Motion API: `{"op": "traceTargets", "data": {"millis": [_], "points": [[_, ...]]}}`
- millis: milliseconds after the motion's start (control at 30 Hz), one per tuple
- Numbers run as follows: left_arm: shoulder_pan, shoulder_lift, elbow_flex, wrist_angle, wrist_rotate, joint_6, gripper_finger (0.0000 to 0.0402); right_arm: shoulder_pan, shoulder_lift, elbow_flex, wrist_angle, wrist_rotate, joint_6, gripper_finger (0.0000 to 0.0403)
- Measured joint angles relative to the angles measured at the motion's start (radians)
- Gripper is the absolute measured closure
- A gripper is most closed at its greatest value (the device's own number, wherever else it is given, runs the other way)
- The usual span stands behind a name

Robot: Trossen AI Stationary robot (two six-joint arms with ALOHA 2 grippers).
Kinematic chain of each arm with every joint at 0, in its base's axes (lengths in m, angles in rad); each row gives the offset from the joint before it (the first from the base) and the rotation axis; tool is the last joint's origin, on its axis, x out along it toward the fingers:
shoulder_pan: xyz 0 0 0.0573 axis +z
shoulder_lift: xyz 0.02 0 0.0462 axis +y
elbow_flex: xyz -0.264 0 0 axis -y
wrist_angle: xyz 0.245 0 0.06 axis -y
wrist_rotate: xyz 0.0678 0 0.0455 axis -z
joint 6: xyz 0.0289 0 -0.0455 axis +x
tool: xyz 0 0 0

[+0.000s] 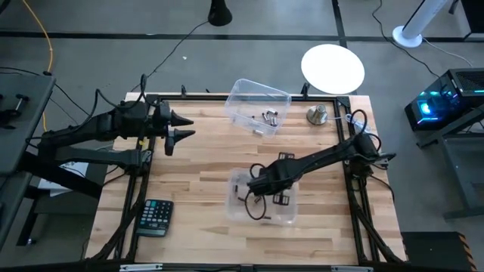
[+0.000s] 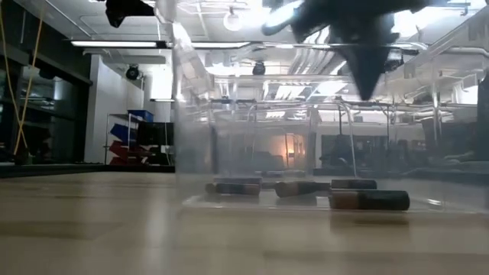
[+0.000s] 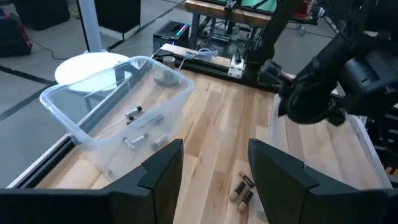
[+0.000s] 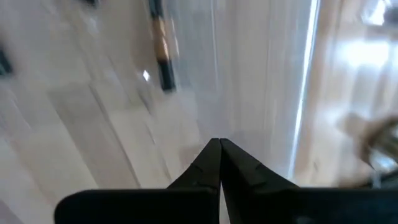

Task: Sort batteries
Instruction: Put the black battery into the bottom transparent bin

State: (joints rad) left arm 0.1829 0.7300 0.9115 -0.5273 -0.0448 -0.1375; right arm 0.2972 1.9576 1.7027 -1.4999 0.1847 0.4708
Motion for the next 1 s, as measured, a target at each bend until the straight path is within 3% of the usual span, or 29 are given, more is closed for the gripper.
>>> {"op": "traceTargets", "data": {"millis": [100, 200, 400, 567, 733, 1000], "points": [[0.000, 0.001, 0.000, 0.001, 0.000, 0.000, 0.0229, 0.006, -0.016, -0.015, -0.069, 0.006, 0.016, 0.0402], [0.000, 0.003, 0.000, 0.001, 0.000, 0.008, 0.0229, 0.014, -0.091, -0.130, -0.046, -0.022, 0.073, 0.0403], [0.000, 0.005, 0.000, 0.003, 0.002, 0.008, 0.0229, 0.043, -0.353, -0.432, -0.012, -0.110, 0.346, 0.0403], [0.000, 0.065, 0.000, 0.064, 0.003, 0.009, 0.0229, 0.059, -0.553, -0.555, 0.000, -0.131, 0.547, 0.0403], [-0.004, 0.249, 0.001, 0.174, 0.027, 0.045, 0.0229, 0.059, -0.686, -0.533, 0.051, -0.001, 0.674, 0.0403], [-0.066, 0.706, 0.001, 0.374, 0.035, 0.160, 0.0229, 0.059, -0.795, -0.407, 0.154, 0.270, 0.710, 0.0403]]}}
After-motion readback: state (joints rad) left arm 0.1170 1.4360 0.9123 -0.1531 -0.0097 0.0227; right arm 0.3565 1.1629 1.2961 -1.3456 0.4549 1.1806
